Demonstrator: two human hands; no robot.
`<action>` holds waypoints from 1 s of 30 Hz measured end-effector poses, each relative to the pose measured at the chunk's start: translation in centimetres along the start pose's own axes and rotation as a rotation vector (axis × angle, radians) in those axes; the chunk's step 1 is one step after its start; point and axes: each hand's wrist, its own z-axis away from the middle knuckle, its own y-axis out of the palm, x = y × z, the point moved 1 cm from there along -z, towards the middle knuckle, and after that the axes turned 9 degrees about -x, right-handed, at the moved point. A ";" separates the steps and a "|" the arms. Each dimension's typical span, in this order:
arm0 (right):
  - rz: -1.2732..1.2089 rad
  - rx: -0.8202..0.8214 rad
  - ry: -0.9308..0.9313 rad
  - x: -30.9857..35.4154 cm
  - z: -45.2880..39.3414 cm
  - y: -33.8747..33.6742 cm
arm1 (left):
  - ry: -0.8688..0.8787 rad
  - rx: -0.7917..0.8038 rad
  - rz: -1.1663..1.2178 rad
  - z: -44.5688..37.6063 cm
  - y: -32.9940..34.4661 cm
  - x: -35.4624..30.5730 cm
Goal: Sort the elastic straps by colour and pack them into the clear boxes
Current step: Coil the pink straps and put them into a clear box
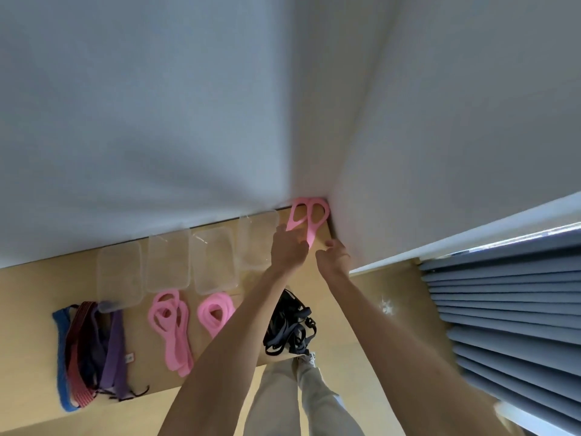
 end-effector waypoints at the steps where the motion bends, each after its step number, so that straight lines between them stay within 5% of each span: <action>1: -0.005 -0.008 0.003 0.5 -0.3 0.2 | 0.019 0.022 -0.024 -0.6 0.5 0.0; 5: -0.009 -0.035 0.015 1.0 -1.7 0.5 | 0.054 0.036 -0.070 -2.4 2.3 -0.3; 10: 0.044 -0.037 0.004 0.4 -3.4 0.7 | 0.120 -0.143 -0.177 -4.5 3.1 -1.8; 16: 0.066 -0.025 0.022 0.4 -5.1 1.3 | -0.053 -0.102 -0.265 -7.4 4.7 -1.8; 30: 0.178 -0.037 0.023 1.4 -6.2 1.9 | -0.140 -0.216 -0.156 -9.3 5.5 -1.3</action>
